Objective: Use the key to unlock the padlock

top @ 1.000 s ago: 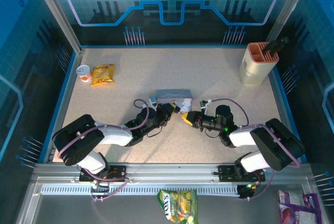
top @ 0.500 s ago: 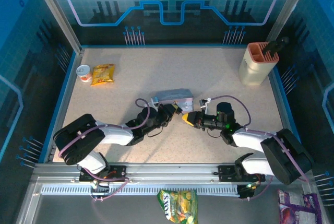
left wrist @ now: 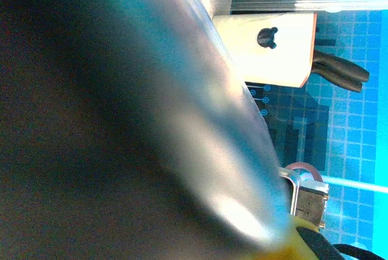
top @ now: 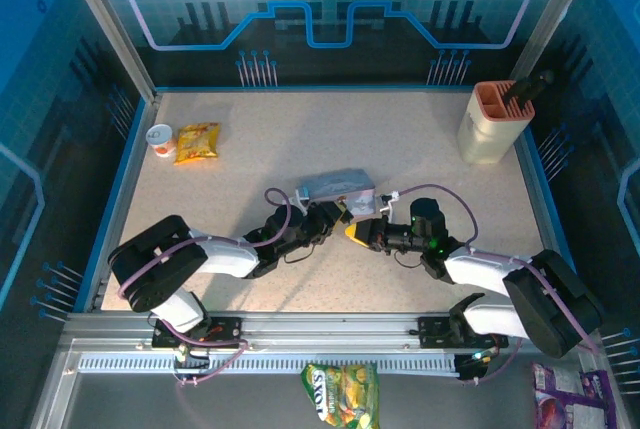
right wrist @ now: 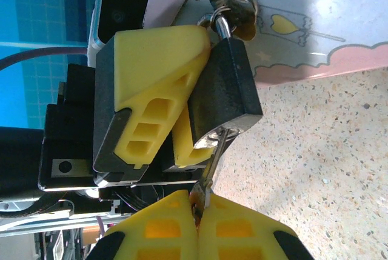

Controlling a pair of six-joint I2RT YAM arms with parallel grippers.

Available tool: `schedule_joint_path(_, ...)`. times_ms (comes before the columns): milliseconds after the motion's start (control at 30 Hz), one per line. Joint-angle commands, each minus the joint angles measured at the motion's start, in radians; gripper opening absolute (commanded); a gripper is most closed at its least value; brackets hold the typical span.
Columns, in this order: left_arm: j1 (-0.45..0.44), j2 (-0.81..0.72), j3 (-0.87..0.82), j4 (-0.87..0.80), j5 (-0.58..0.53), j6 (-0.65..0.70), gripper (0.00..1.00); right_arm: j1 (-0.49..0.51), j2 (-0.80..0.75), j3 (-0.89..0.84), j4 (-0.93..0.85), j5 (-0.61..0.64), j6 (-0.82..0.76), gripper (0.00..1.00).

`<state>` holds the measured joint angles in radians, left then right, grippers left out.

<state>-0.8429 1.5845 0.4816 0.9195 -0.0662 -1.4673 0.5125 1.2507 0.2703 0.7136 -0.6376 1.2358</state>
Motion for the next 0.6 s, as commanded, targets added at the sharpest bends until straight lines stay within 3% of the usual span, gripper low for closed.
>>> schedule_joint_path(0,-0.071,0.000,0.034,0.049,0.201,0.013,0.18,0.003,-0.023,0.052,0.043,0.087,-0.037,0.00)
schedule_joint_path(367,-0.067,0.003,0.044,0.028,0.212,0.018,0.21,0.003,-0.033,0.060,0.014,0.093,-0.046,0.00)
schedule_joint_path(567,-0.063,0.002,0.043,0.027,0.209,0.015,0.11,0.003,-0.023,0.051,0.038,0.089,-0.034,0.00)
